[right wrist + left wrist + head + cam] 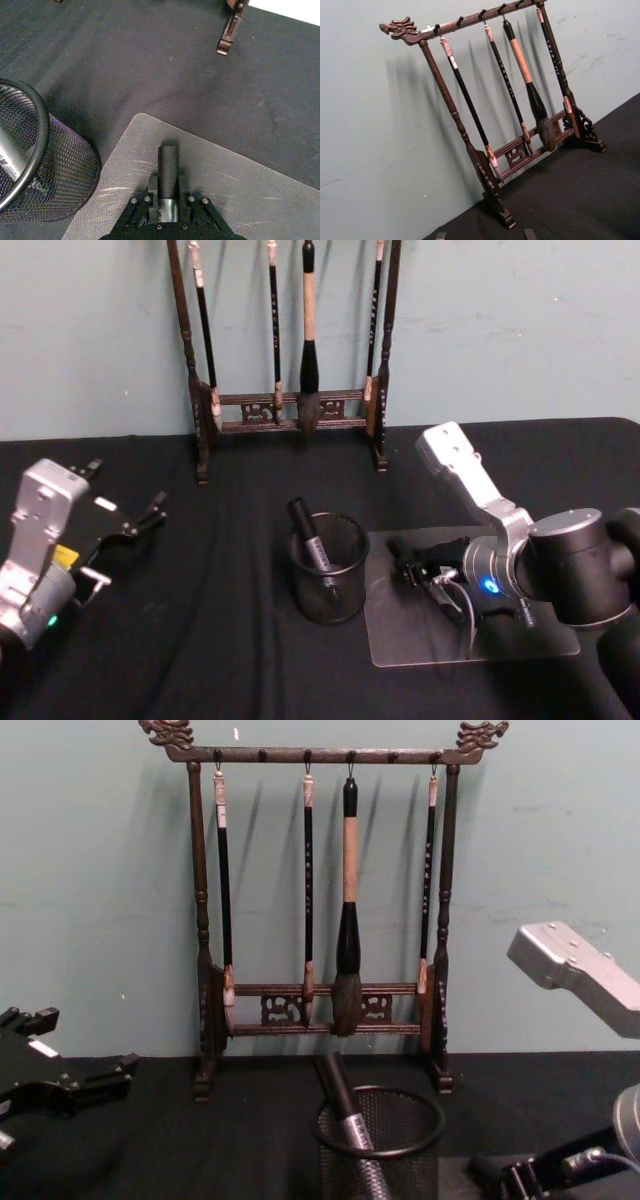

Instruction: Pick up the water-based marker from the table and place it into the pen holder.

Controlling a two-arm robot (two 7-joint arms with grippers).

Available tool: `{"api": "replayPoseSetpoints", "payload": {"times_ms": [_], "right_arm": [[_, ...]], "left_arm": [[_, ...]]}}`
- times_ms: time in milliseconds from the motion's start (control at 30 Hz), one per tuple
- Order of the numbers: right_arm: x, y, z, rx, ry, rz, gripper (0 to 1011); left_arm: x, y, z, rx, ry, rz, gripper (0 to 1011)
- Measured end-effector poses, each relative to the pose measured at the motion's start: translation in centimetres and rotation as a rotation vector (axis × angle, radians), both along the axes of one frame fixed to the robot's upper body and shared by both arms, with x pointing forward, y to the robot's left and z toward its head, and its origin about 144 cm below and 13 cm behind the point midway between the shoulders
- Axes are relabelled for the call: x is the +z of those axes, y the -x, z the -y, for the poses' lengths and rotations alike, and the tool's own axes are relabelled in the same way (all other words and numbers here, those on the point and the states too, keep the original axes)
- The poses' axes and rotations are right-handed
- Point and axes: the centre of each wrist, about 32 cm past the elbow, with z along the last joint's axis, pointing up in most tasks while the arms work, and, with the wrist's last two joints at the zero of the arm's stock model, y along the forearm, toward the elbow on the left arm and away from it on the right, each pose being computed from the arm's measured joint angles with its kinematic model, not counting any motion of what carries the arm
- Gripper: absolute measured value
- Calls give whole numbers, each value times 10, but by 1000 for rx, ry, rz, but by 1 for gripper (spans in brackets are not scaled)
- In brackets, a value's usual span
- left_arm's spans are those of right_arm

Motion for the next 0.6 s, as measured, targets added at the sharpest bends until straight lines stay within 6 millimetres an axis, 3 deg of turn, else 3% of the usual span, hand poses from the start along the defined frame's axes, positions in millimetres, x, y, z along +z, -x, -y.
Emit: {"api": "replayPoseSetpoints", "payload": {"times_ms": [233,600], "right_arm": [[1,0,1,-4,-7,13,239],[19,3,11,-31,-140,188,239]], "left_arm": [[0,0,0,0,0,0,1009],[0,0,0,0,0,0,1009]]}}
